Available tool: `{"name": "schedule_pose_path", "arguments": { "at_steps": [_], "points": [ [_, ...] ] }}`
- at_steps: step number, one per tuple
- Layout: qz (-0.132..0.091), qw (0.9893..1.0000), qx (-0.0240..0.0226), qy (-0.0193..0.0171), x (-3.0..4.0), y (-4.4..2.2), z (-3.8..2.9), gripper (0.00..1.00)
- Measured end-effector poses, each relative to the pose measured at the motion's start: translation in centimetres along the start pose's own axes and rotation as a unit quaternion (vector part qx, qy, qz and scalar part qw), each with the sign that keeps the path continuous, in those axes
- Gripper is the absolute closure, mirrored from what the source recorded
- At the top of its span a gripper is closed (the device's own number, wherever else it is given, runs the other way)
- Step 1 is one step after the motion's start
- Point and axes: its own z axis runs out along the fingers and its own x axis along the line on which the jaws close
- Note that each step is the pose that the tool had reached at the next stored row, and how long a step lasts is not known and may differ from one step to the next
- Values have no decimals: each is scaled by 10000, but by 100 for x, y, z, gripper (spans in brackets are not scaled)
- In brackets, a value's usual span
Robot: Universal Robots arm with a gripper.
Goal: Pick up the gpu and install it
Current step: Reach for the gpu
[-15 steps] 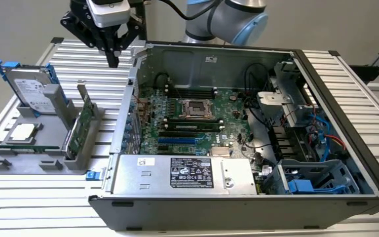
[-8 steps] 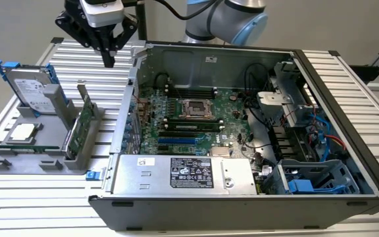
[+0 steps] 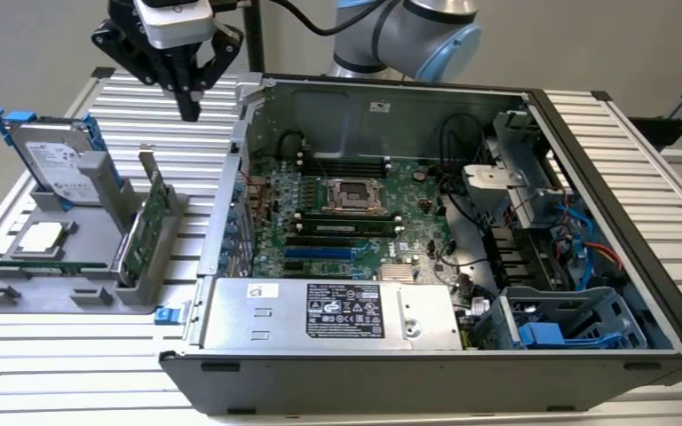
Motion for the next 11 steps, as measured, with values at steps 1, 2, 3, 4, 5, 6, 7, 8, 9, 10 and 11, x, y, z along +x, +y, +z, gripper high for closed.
{"name": "schedule_pose_path", "arguments": {
  "at_steps": [1, 2, 3, 4, 5, 6, 7, 8, 9, 10, 11],
  "points": [
    [0, 10000, 0, 0, 9, -1, 0, 100],
    [0, 10000, 0, -1, 16, -1, 0, 100],
    [0, 10000, 0, 0, 24, -2, 0, 100],
    [0, 10000, 0, 0, 34, -2, -1, 100],
    [0, 10000, 0, 0, 48, -1, -1, 100],
    [0, 10000, 0, 0, 67, 1, -1, 100],
    [0, 10000, 0, 0, 82, 0, -2, 100],
    [0, 10000, 0, 0, 97, -1, -2, 100],
    [0, 10000, 0, 0, 110, -2, -2, 100],
    [0, 10000, 0, 0, 122, -3, -2, 100],
    [0, 10000, 0, 0, 137, -4, -3, 100]
  ]
}}
